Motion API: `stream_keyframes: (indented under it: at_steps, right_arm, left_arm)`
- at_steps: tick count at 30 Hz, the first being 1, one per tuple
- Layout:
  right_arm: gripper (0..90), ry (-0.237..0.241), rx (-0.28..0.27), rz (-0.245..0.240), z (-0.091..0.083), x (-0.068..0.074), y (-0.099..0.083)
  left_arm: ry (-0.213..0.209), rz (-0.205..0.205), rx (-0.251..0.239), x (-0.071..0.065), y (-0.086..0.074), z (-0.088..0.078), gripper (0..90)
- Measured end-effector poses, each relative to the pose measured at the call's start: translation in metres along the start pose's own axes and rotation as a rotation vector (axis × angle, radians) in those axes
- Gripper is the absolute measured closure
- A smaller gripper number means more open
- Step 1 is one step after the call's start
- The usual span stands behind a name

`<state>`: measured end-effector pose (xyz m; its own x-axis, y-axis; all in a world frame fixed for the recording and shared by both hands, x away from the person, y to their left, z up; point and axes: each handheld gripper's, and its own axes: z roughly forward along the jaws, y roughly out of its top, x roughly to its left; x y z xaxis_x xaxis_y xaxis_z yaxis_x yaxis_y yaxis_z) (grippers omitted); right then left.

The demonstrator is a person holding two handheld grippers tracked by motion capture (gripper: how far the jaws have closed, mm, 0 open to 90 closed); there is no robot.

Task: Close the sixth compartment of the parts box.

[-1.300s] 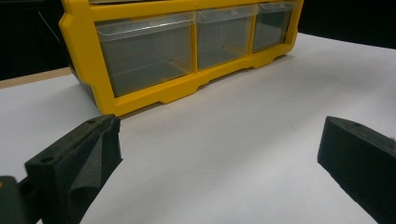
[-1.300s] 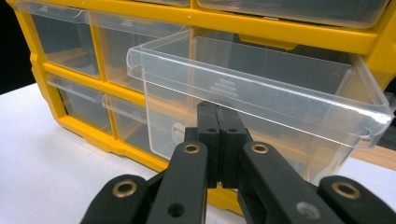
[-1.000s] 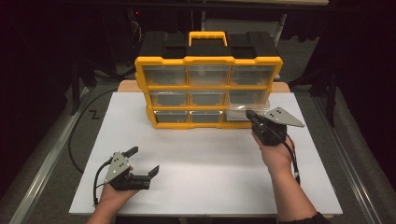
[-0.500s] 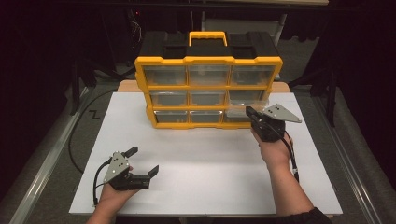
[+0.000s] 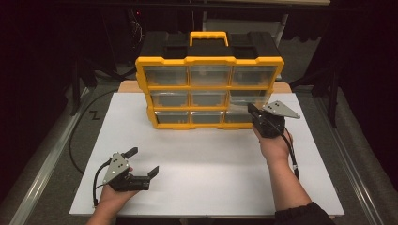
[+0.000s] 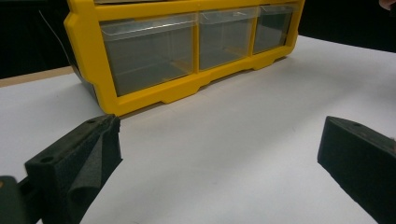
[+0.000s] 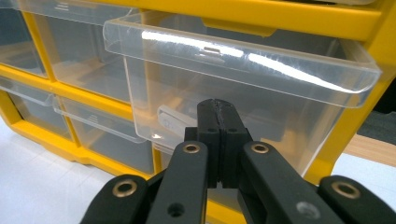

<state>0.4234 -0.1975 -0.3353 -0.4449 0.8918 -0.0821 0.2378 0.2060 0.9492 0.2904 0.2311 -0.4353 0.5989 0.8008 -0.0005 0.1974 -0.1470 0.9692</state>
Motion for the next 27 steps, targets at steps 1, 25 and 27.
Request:
stream_keyframes:
  at_steps: [1, 25, 27]
  right_arm:
    - [90.0, -0.001, 0.003, 0.001, 0.001, 0.0, 0.0]
    - [90.0, -0.034, 0.032, -0.001, 0.024, -0.006, 0.009]
    - [90.0, -0.034, 0.031, -0.008, 0.025, -0.006, 0.01]
  left_arm:
    - [0.0, 0.0, 0.0, 0.0, 0.0, 0.0, 0.4]
    - [-0.004, -0.001, -0.004, 0.0, 0.0, 0.0, 0.4]
    - [-0.004, -0.002, -0.004, 0.0, 0.0, 0.0, 0.4]
